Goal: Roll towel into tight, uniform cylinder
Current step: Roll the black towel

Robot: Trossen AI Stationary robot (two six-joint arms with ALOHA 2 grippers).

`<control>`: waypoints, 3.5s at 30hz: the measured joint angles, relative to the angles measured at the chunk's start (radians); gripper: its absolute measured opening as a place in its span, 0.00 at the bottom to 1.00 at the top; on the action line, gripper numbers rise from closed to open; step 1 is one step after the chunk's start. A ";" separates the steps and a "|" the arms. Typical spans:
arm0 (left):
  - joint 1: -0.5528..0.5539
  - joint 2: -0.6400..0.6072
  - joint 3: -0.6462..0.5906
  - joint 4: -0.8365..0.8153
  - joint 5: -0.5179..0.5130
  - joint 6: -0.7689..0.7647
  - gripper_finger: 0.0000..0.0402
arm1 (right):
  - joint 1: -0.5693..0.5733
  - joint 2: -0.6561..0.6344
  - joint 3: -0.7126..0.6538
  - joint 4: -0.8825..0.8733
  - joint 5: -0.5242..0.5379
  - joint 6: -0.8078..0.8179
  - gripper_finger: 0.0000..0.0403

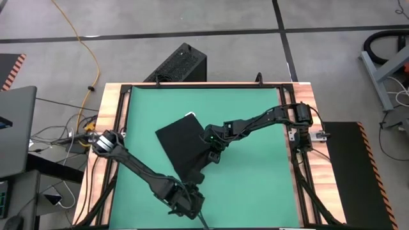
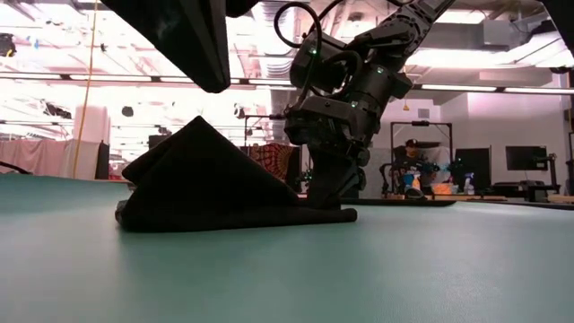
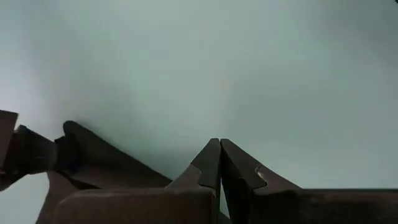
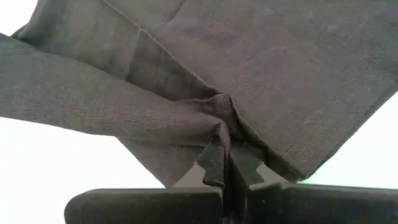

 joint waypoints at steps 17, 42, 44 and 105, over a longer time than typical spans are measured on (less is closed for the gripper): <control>0.064 0.007 -0.066 -0.095 -0.072 -0.016 0.00 | 0.000 0.000 0.000 0.003 0.000 -0.003 0.04; 0.052 -0.028 -0.291 -0.005 -0.307 -0.163 0.00 | 0.002 0.000 0.000 0.005 0.000 0.008 0.04; 0.052 -0.032 -0.291 -0.001 -0.309 -0.166 0.00 | 0.002 0.000 0.000 0.006 0.000 0.008 0.04; 0.087 -0.038 -0.449 0.141 -0.203 -0.196 0.00 | 0.004 -0.086 -0.238 0.417 0.025 -0.611 0.19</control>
